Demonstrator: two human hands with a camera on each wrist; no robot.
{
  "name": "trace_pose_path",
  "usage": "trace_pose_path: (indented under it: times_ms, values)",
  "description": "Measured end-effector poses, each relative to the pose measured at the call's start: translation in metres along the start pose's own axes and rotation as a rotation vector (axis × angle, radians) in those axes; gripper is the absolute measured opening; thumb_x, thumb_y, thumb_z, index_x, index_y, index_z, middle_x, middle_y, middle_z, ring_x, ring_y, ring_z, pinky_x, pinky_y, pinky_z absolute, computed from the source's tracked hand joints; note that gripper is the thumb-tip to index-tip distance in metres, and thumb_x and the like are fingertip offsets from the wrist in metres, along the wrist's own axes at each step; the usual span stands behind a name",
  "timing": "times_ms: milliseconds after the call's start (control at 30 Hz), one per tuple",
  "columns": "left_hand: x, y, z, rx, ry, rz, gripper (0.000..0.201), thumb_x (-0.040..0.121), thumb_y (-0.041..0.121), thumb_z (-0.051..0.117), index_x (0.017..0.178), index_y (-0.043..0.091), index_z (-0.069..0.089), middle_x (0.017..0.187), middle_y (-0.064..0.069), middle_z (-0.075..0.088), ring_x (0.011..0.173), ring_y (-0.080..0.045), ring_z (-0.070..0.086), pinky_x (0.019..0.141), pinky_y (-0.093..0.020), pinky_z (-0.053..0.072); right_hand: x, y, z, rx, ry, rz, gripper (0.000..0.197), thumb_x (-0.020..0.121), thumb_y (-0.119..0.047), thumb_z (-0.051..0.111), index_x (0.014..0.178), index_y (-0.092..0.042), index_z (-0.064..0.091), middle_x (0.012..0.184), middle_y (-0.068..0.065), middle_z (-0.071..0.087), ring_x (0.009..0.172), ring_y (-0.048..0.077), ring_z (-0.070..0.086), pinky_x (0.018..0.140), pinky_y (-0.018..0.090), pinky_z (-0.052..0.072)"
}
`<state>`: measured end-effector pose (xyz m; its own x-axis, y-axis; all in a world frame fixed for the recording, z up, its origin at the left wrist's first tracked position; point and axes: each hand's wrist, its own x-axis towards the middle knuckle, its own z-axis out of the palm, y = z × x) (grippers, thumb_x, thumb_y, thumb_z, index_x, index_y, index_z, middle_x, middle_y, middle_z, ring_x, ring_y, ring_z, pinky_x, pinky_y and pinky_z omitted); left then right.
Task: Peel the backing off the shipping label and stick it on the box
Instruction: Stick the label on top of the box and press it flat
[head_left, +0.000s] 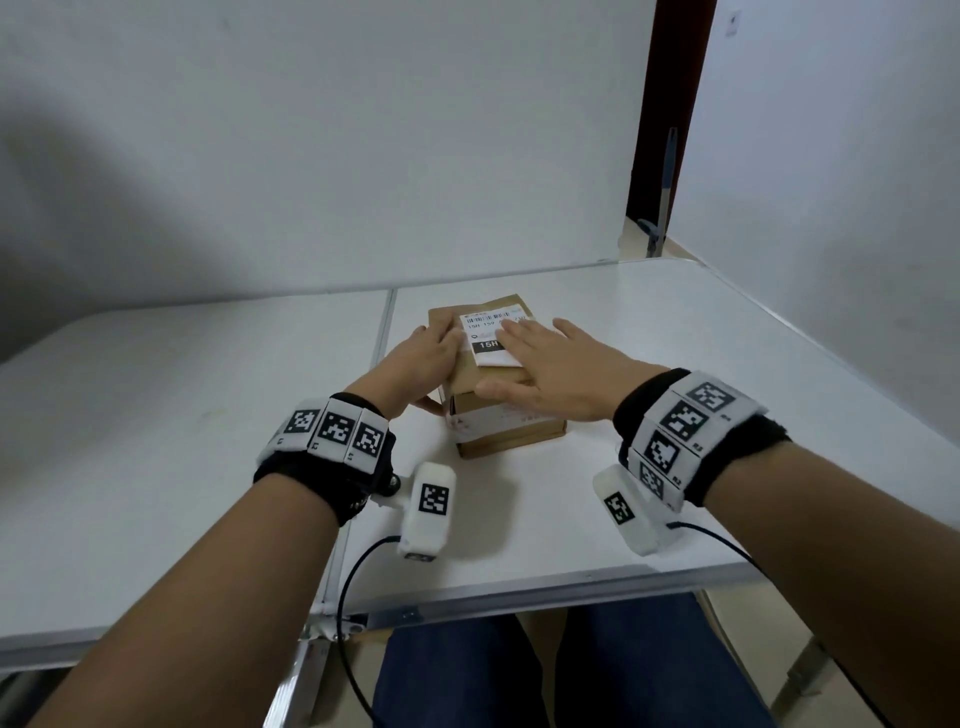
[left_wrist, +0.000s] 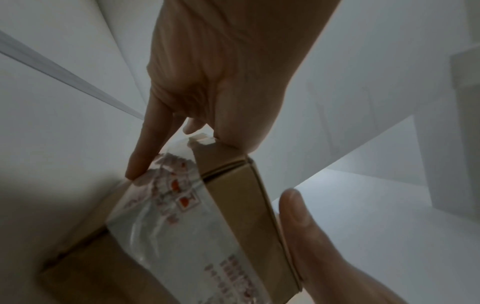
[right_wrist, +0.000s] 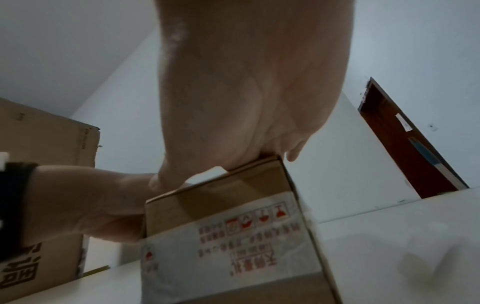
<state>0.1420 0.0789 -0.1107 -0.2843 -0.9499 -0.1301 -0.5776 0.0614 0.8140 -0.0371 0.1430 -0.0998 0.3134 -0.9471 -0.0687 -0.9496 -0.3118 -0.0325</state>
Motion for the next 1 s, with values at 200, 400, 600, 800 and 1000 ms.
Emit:
trace_pose_path:
  times_ms: [200,400,600,800,1000]
  values:
    - [-0.001,0.002,0.004,-0.034,0.058,-0.006,0.037,0.101,0.031,0.031,0.136,0.034,0.041,0.122,-0.007,0.054,0.096,-0.022,0.06,0.056,-0.043,0.062,-0.004,-0.022,0.011,0.066,0.062,-0.064,0.088,0.09,-0.07,0.023,0.155,-0.014,0.006,0.164,0.002,0.006,0.151,0.014,0.002,0.122,0.035,0.0]
    - [-0.004,0.004,0.006,-0.021,0.067,-0.013,0.035,0.101,0.033,0.032,0.134,0.037,0.041,0.124,-0.012,0.055,0.101,-0.029,0.061,0.049,-0.035,0.059,-0.008,-0.03,0.016,0.099,0.092,-0.083,0.083,0.093,-0.067,0.021,0.156,-0.015,0.004,0.164,0.0,0.005,0.151,0.012,0.001,0.122,0.034,0.001]
    - [-0.004,0.003,0.004,-0.046,0.033,-0.02,0.035,0.1,0.037,0.033,0.133,0.041,0.042,0.127,-0.011,0.054,0.104,-0.031,0.061,0.063,-0.052,0.061,-0.019,-0.031,0.015,0.055,0.087,-0.112,0.078,0.095,-0.063,0.021,0.155,-0.017,0.002,0.164,-0.002,0.001,0.15,0.01,-0.002,0.121,0.034,0.0]
    - [-0.007,0.012,0.006,-0.041,-0.007,-0.038,0.035,0.104,0.029,0.024,0.136,0.035,0.037,0.114,-0.007,0.059,0.081,-0.022,0.065,0.048,-0.033,0.058,-0.03,-0.025,0.011,0.047,0.054,-0.094,0.077,0.095,-0.061,0.023,0.155,-0.016,0.004,0.164,0.002,0.001,0.151,0.014,0.0,0.123,0.038,0.003]
    - [-0.015,0.012,0.015,-0.059,0.007,-0.031,0.048,0.093,0.061,0.038,0.135,0.037,0.035,0.115,0.007,0.057,0.093,-0.018,0.065,0.065,-0.042,0.061,-0.034,-0.024,0.014,0.041,0.07,-0.084,0.072,0.099,-0.053,0.026,0.155,-0.016,0.003,0.164,0.002,0.001,0.151,0.016,0.0,0.122,0.038,0.002]
